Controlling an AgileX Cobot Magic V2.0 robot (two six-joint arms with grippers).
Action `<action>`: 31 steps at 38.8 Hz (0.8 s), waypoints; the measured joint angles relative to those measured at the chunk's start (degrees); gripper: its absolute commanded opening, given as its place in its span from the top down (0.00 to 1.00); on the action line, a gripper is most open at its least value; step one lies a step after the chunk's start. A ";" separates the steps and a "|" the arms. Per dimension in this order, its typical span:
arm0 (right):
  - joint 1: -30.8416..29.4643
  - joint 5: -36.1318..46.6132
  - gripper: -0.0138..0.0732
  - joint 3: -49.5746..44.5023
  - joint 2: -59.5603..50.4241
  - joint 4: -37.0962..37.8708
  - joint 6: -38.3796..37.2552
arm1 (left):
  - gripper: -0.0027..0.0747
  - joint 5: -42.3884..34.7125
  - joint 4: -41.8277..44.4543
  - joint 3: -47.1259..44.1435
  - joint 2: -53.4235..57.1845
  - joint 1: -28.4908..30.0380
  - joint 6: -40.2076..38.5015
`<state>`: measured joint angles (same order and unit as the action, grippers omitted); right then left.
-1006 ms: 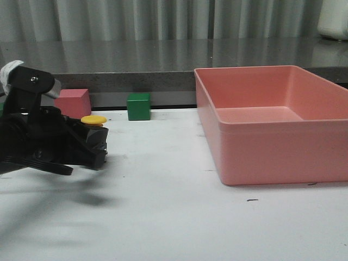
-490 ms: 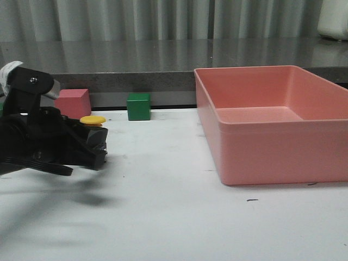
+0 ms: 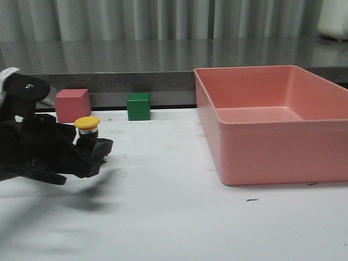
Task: Place and stand button with both arms
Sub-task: 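Rotate the button upright with the left gripper and set it down, then open the left gripper and raise it off the standing button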
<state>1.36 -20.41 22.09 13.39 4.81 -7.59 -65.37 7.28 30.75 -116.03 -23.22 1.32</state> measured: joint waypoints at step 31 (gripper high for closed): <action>0.00 0.00 0.91 0.00 0.00 0.00 0.00 | 0.26 51.76 -0.33 5.66 40.82 0.00 -0.50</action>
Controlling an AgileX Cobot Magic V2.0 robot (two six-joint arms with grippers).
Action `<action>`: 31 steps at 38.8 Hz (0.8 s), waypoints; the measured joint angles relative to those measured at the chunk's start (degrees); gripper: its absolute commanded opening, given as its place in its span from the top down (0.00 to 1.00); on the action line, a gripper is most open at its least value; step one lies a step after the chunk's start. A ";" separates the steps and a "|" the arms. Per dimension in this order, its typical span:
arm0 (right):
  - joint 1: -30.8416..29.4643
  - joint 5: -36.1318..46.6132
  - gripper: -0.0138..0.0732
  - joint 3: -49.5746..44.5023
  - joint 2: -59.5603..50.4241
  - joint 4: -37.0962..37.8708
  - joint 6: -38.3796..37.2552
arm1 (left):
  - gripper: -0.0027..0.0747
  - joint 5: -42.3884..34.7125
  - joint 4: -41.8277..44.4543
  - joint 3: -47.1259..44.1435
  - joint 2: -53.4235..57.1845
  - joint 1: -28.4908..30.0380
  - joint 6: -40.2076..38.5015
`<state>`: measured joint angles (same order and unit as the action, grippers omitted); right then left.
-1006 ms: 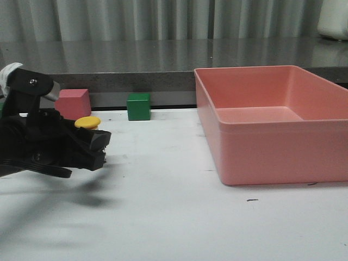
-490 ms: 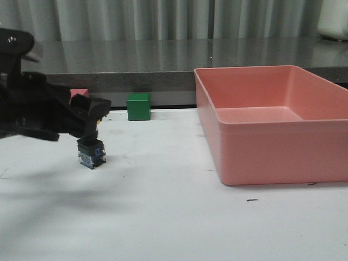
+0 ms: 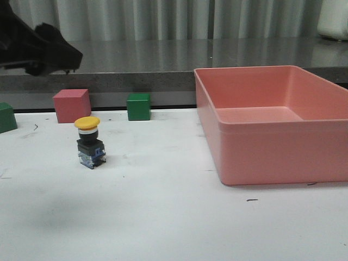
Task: Place and stand button with both arms
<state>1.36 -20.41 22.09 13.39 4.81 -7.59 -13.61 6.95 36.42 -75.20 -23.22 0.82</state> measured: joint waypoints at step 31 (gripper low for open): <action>0.00 0.00 0.91 0.00 0.00 0.00 0.00 | 0.99 35.98 -1.96 0.21 35.71 0.00 -0.10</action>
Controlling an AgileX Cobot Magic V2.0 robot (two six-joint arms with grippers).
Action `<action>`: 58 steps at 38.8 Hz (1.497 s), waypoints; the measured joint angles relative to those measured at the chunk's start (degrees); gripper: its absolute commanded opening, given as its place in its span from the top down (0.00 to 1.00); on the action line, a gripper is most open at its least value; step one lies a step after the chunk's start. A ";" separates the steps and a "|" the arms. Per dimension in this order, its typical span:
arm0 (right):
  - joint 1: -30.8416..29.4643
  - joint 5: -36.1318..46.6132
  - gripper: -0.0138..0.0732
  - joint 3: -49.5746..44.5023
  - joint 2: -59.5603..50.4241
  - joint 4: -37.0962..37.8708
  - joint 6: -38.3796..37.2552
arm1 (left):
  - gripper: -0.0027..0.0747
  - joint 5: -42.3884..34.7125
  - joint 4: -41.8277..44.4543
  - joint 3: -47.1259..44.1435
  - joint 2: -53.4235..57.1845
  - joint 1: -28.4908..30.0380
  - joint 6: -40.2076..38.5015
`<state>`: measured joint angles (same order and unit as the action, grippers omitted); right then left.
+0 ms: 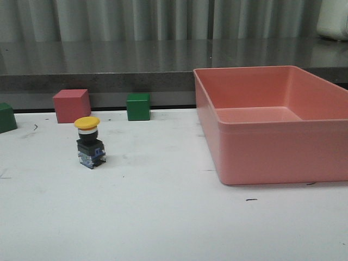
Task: Place and stand button with both arms
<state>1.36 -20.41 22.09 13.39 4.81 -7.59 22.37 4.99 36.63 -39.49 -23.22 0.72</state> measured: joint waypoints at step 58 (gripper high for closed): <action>0.00 0.00 0.91 0.00 0.00 0.00 0.00 | 0.99 -5.45 3.44 -13.93 14.97 7.26 -8.84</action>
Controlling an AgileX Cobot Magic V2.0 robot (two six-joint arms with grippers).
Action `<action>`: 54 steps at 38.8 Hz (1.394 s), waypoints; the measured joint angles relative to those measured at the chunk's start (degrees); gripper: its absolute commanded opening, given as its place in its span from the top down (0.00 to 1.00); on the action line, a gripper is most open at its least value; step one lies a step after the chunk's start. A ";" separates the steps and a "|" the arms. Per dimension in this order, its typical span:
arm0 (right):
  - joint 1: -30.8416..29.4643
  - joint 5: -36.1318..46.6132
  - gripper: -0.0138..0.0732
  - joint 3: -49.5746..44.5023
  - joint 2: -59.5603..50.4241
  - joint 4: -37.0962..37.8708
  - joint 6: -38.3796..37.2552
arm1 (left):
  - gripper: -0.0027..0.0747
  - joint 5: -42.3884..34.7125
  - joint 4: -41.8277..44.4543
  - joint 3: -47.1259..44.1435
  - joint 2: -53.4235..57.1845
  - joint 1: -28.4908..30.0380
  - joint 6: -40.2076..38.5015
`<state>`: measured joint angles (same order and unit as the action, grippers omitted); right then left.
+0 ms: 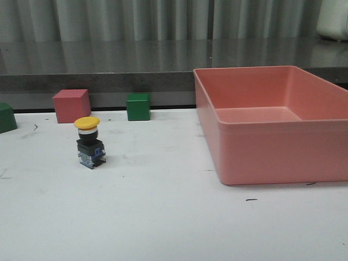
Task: Place and stand button with both arms
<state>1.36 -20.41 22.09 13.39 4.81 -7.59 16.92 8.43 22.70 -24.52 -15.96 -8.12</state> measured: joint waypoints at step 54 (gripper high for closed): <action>0.00 0.00 0.91 0.00 0.00 0.00 0.00 | 0.99 -10.00 -6.38 -22.76 24.77 16.45 -0.14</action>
<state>1.36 -20.41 22.09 13.39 4.81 -7.59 6.92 2.05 -0.06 0.24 0.48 -8.26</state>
